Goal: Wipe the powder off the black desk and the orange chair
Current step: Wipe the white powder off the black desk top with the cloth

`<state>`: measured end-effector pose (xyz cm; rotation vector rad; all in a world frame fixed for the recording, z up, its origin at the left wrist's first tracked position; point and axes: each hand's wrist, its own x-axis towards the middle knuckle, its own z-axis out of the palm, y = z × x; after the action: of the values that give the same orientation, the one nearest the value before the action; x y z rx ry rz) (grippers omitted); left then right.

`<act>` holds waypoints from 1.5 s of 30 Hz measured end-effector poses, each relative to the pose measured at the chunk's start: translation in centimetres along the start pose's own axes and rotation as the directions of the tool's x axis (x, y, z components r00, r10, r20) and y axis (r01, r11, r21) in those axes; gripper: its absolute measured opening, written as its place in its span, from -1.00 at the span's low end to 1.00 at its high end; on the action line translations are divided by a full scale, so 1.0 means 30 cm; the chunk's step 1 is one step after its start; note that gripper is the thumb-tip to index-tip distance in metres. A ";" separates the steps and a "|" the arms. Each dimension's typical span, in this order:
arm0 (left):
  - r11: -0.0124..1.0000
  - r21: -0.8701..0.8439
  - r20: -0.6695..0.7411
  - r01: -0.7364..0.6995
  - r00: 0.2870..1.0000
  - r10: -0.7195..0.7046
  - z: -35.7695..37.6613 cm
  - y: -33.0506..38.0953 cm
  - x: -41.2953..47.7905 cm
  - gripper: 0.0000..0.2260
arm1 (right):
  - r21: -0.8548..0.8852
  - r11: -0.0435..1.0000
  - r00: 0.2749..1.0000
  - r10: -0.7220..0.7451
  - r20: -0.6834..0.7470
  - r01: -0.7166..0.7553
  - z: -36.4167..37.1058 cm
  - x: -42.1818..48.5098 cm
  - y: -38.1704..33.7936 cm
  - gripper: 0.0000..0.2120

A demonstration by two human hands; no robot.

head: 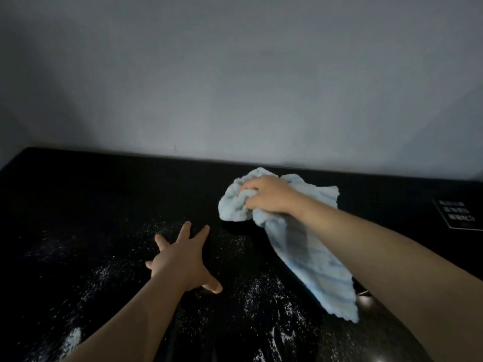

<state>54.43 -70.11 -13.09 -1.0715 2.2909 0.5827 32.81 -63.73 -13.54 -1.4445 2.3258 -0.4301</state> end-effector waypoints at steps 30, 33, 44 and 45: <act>1.000 0.000 -0.030 -0.002 1.000 0.002 0.004 0.006 -0.006 0.11 | 0.041 0.960 0.954 -0.271 -0.131 0.278 0.026 -0.182 0.075 -0.57; 1.000 -0.005 -0.016 -0.001 1.000 0.001 -0.003 0.007 -0.002 0.10 | -0.159 0.982 0.982 0.078 -0.174 -0.106 -0.016 -0.126 0.146 -0.55; 0.993 0.045 -0.046 -0.106 0.993 0.108 0.119 -0.060 -0.083 -0.34 | 0.102 0.968 0.972 -0.219 -0.086 0.227 0.139 -0.454 0.018 -0.65; 0.993 0.039 -0.048 -0.109 0.993 0.111 0.132 -0.063 -0.095 -0.37 | 0.108 0.977 0.966 -0.161 -0.201 0.185 0.105 -0.431 0.041 -0.65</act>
<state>58.59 -67.34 -14.61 -0.9571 2.4067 0.5609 38.57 -51.73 -14.97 -1.6137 2.2753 -0.7826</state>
